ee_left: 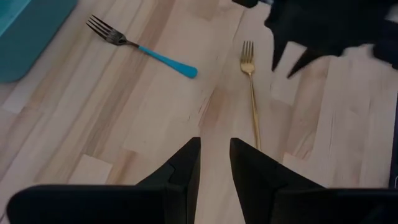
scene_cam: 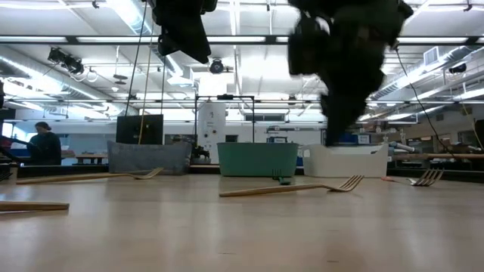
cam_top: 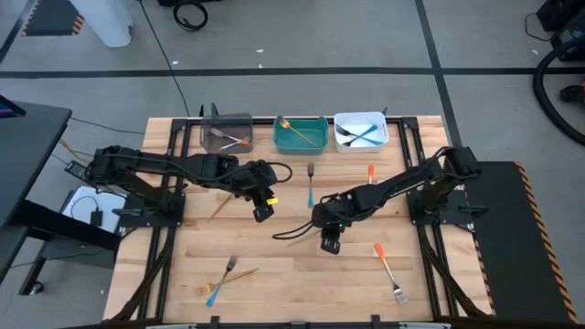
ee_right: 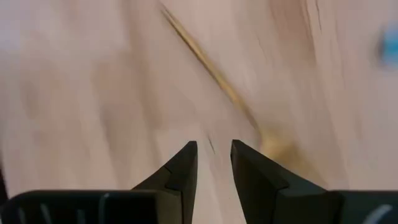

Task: Sort silverware by color (type)
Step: Put the gold fork into the green bin

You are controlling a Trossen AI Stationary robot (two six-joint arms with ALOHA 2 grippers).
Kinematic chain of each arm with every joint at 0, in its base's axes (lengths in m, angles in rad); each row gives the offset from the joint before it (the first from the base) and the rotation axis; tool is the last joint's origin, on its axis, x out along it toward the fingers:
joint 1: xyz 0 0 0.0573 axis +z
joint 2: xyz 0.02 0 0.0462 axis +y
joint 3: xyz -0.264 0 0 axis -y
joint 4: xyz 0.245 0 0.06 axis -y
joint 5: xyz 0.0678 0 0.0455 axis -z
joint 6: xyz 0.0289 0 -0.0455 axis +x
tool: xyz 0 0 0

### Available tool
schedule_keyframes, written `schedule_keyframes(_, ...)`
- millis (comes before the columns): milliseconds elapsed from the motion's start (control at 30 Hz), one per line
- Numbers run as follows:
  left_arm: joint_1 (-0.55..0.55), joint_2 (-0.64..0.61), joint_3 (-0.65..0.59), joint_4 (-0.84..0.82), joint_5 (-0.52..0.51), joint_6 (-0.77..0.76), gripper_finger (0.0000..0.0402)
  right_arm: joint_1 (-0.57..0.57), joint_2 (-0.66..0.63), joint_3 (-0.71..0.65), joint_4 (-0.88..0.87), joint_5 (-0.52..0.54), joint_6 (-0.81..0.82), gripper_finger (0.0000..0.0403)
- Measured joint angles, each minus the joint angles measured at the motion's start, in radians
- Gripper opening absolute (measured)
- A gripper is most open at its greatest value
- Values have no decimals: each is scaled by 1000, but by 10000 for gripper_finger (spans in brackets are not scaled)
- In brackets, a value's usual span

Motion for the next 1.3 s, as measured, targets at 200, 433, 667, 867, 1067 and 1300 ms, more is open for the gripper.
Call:
schedule_keyframes(200, 2, 0, 0, 1, 0, 0, 96, 5, 46, 2, 149, 45, -310, 107)
schedule_keyframes(433, 0, 0, 0, 1, 0, -6, 96, -23, 166, 2, 130, 69, -445, 107)
schedule_keyframes(667, 1, 0, 0, 1, 0, -8, 96, -42, 179, 5, 115, 57, -451, 98)
schedule_keyframes(867, 1, 0, 0, 2, -19, -8, 96, -33, 180, 5, 107, 64, -365, 15)
schedule_keyframes(1067, 17, 0, 0, 2, -67, -2, 96, -29, 152, -1, 91, 59, -297, 9)
schedule_keyframes(1300, 111, 0, 0, 3, -71, 37, 96, -79, -16, -2, 6, 115, -285, 9)
